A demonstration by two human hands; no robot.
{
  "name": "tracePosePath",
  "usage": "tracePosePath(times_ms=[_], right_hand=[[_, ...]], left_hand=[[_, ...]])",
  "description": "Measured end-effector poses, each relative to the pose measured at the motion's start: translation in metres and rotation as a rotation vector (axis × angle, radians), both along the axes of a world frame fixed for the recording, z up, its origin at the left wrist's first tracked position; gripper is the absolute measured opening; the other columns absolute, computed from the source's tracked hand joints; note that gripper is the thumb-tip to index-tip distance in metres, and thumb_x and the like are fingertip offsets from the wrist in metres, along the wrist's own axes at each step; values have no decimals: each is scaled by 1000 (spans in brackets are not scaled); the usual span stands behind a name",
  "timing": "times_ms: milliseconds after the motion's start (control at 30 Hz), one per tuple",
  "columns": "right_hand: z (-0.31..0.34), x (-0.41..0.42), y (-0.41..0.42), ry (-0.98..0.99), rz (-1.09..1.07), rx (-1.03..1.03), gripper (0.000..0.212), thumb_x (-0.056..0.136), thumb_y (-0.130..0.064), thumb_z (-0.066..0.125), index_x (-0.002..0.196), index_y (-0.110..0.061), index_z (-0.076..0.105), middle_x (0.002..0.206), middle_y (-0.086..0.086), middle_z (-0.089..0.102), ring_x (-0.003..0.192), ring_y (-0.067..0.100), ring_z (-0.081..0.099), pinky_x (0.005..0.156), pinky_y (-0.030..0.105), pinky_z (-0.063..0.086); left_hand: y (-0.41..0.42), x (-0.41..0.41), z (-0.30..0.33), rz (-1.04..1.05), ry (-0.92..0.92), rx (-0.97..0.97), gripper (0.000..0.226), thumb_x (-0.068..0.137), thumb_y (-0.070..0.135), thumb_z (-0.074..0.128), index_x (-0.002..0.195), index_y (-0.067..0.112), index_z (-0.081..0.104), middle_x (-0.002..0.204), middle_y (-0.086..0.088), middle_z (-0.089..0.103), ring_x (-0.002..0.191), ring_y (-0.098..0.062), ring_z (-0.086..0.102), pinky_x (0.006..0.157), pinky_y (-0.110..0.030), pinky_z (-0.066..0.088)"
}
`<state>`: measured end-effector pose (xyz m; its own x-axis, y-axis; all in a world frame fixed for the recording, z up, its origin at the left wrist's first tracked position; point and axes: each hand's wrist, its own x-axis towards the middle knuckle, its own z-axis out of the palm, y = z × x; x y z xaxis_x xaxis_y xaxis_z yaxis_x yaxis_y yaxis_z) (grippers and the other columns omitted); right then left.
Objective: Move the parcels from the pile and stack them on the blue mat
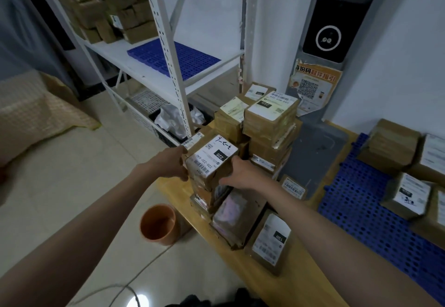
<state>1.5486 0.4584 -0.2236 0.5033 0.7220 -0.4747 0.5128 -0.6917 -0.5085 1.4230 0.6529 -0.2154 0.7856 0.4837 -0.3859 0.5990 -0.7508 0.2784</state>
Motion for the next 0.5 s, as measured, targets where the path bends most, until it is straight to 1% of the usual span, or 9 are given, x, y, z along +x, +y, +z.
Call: tracePosePath(times_ms=[67,100,200,233,300,367,433,500], right_hand=[[3,-5,6,-2,-35,4,82,84,-44,67,143,-4,28,138,15,45,124,33,47,93,44,48],[4,-8,8,-7,-54,11,83,82,-45,68,143,-4,29,137,15,46,122,32,49,91,42,49],[1,-18,16,13,-113,35,84,77,-49,72,138,-4,34,121,8,53,104,24,55,77,36,52],[0,-22,18,25,-132,46,84,75,-49,73,135,-5,36,117,6,53,100,22,56,76,35,53],[-2,-29,21,35,-169,81,81,71,-50,76,131,-9,40,119,6,55,105,22,57,84,39,54],[-2,-36,23,48,-202,136,74,71,-48,76,128,-16,42,125,4,56,111,22,56,91,40,52],[0,-43,23,62,-239,200,66,73,-44,76,127,-21,45,127,1,57,110,18,56,91,35,51],[1,-49,21,67,-276,247,63,76,-40,76,129,-22,47,127,-1,59,102,12,55,85,27,49]], left_hand=[[7,7,5,-71,-13,-50,92,64,21,89,142,15,40,113,-3,64,93,-18,62,74,-26,50],[9,10,8,-108,-12,-66,93,63,22,89,142,16,40,115,-3,64,94,-18,63,74,-24,50],[16,19,12,-219,2,-51,92,62,28,89,140,18,42,125,-4,59,106,-20,59,84,-28,48],[17,20,13,-248,3,-43,90,63,30,89,140,18,43,126,-3,58,107,-20,57,84,-27,46],[18,22,12,-283,-11,-56,83,65,29,87,136,20,46,125,-2,59,101,-17,55,80,-25,43],[17,23,11,-304,-30,-87,80,68,28,86,136,21,46,125,-1,59,102,-16,54,83,-26,45],[15,24,10,-328,-63,-110,80,71,27,84,140,20,43,127,-1,58,106,-17,55,86,-27,45],[12,23,10,-351,-108,-138,78,73,23,82,140,21,43,128,-2,60,107,-17,56,83,-26,45]])
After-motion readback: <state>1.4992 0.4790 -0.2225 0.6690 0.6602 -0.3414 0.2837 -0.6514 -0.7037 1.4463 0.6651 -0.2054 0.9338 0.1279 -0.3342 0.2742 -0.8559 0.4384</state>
